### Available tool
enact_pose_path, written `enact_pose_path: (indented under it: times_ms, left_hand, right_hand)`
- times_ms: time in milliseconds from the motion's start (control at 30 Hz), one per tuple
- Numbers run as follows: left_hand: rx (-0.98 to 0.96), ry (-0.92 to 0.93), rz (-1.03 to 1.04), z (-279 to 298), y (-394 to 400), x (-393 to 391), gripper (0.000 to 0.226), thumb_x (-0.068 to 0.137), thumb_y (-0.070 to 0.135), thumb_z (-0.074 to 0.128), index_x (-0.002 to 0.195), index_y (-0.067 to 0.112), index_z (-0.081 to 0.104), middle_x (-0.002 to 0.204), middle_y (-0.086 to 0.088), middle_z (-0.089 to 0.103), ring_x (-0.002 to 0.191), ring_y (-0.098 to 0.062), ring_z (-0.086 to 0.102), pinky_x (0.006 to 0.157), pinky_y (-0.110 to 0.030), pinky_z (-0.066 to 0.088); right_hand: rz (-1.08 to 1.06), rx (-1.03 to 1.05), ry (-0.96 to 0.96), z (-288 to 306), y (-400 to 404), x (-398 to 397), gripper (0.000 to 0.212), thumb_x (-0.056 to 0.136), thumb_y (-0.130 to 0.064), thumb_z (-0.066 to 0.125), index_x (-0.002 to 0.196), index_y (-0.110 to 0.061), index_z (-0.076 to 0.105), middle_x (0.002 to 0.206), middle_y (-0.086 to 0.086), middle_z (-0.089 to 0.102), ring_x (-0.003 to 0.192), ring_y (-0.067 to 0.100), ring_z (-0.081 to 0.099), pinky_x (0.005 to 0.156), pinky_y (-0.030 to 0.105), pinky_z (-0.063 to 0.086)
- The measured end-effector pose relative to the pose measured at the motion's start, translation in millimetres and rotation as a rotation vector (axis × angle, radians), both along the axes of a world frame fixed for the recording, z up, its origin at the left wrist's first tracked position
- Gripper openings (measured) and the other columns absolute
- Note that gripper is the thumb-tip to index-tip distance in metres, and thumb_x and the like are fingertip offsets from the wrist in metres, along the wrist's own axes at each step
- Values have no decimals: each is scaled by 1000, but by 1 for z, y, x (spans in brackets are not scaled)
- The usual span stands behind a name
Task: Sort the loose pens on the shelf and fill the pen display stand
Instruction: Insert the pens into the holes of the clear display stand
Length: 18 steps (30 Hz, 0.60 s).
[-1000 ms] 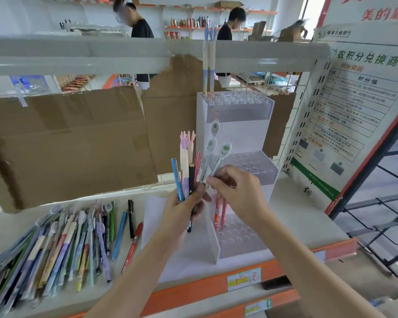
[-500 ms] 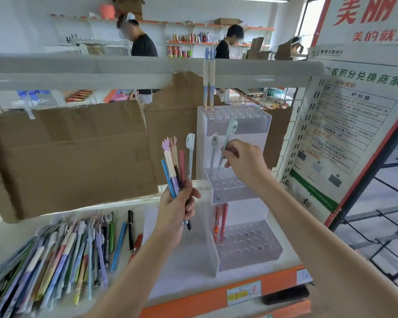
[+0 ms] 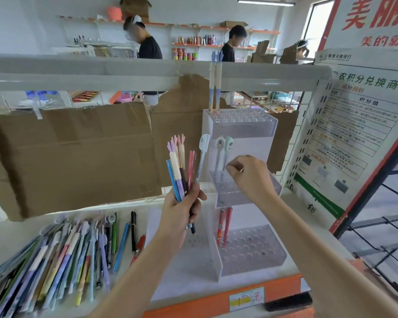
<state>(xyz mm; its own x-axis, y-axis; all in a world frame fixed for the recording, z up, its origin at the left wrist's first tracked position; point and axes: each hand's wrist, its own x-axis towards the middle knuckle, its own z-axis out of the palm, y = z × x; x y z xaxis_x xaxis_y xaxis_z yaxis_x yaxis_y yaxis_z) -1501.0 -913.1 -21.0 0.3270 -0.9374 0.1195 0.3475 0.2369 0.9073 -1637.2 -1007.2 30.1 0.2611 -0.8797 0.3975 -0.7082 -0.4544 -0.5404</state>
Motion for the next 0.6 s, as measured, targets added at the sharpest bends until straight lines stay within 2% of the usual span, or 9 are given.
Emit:
enact_pose_path:
  times_ms: [67, 167, 233, 300, 367, 400, 500, 600]
  left_hand:
    - [-13, -17, -8, 0, -2, -2, 12, 91, 14, 55, 80, 9, 55, 68, -2, 60, 46, -10, 36, 37, -17, 26]
    - [-18, -71, -18, 1, -5, -8, 8, 92, 12, 54, 86, 7, 55, 67, 0, 62, 46, -10, 34, 36, -17, 25]
    - [-16, -80, -25, 4, -7, -12, 5, 91, 12, 55, 89, 7, 57, 68, 0, 64, 45, -9, 34, 36, -16, 25]
    - [-3, -73, -10, 6, -8, -12, 6, 91, 14, 56, 88, 10, 58, 73, -6, 64, 43, -8, 34, 36, -15, 24]
    - [31, -60, 21, 5, -9, -9, 12, 92, 15, 55, 80, 12, 57, 74, -14, 54, 41, -8, 30, 36, -16, 23]
    - [49, -46, 31, 4, -8, -7, 15, 93, 15, 55, 78, 12, 57, 71, -12, 50, 41, -7, 29, 36, -16, 22]
    - [94, -9, 19, 2, -7, -4, 18, 95, 15, 51, 78, 12, 58, 56, 1, 41, 38, -4, 25, 34, -15, 21]
    - [107, 10, 10, 2, -6, -4, 15, 95, 14, 50, 82, 12, 57, 55, 1, 40, 38, -5, 23, 33, -15, 20]
  right_hand:
    - [88, 43, -144, 1, 15, 2, 14, 88, -22, 62, 83, -15, 72, 82, -4, 68, 67, 3, 54, 57, 8, 38]
    - [263, 140, -198, 2, 33, 11, 14, 83, -35, 66, 72, -27, 67, 68, -15, 61, 63, -4, 53, 58, 7, 39]
    - [247, 108, -178, 2, 34, 14, 20, 84, -33, 66, 70, -20, 64, 64, -10, 59, 56, 1, 50, 55, 11, 38]
    - [168, 67, -252, 9, 28, 9, 22, 87, -28, 64, 74, -11, 64, 60, -3, 60, 49, 1, 49, 50, 11, 36]
    - [84, -13, -320, 18, 21, -2, 19, 90, -24, 61, 78, -9, 64, 57, -7, 58, 46, -6, 51, 47, 8, 37]
    - [48, -64, -323, 22, 17, -7, 18, 91, -24, 60, 80, -10, 64, 58, -8, 58, 48, -6, 54, 48, 8, 38]
    - [-14, -136, -257, 27, 6, -17, 17, 93, -23, 57, 85, -9, 63, 67, -3, 60, 65, 12, 61, 57, 6, 38]
    - [-2, -91, -181, 23, -5, -15, 17, 95, -20, 54, 85, -9, 62, 72, 1, 60, 73, 20, 62, 59, 10, 37]
